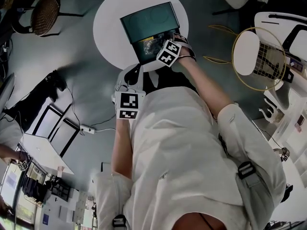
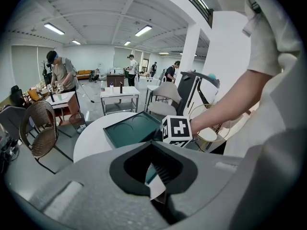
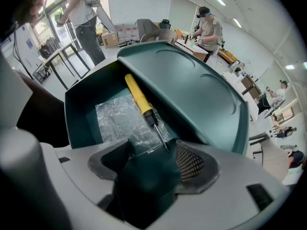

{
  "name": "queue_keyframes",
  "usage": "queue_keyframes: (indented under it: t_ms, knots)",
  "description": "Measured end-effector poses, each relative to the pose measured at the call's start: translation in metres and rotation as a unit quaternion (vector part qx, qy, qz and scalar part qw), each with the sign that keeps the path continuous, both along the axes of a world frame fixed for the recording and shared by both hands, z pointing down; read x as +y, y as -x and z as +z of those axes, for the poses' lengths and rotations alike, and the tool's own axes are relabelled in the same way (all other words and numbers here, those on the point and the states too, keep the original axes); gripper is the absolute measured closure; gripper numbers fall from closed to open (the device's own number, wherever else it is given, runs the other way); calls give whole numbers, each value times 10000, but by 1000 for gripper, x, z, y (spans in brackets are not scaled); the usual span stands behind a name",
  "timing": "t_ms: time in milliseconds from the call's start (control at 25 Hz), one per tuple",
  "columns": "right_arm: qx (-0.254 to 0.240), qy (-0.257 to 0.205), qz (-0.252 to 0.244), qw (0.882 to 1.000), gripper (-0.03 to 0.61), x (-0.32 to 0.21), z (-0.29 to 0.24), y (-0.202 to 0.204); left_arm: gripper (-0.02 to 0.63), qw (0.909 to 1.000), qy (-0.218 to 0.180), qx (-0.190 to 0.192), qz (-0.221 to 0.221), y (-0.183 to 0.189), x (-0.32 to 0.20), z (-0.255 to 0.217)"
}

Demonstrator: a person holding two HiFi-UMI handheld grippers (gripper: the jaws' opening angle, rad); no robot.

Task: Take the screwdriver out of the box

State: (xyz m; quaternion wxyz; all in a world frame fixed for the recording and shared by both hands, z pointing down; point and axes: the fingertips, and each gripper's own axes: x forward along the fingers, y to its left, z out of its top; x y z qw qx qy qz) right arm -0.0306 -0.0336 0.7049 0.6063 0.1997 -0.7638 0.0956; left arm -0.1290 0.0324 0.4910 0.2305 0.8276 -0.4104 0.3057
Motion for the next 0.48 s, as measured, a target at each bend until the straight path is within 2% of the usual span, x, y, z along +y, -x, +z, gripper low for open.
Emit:
queue_keyframes:
  t_ms: [200, 320, 480]
  knots:
    - [45, 229, -247, 9994, 270, 5, 2, 1, 604, 10000, 21, 15, -11, 0, 3, 2]
    - [71, 194, -365, 9991, 295, 8, 2, 2, 604, 10000, 19, 22, 15, -2, 3, 3]
    - [94, 407, -377, 9984, 342, 13, 3, 2, 604, 10000, 16, 23, 20, -1, 2, 1]
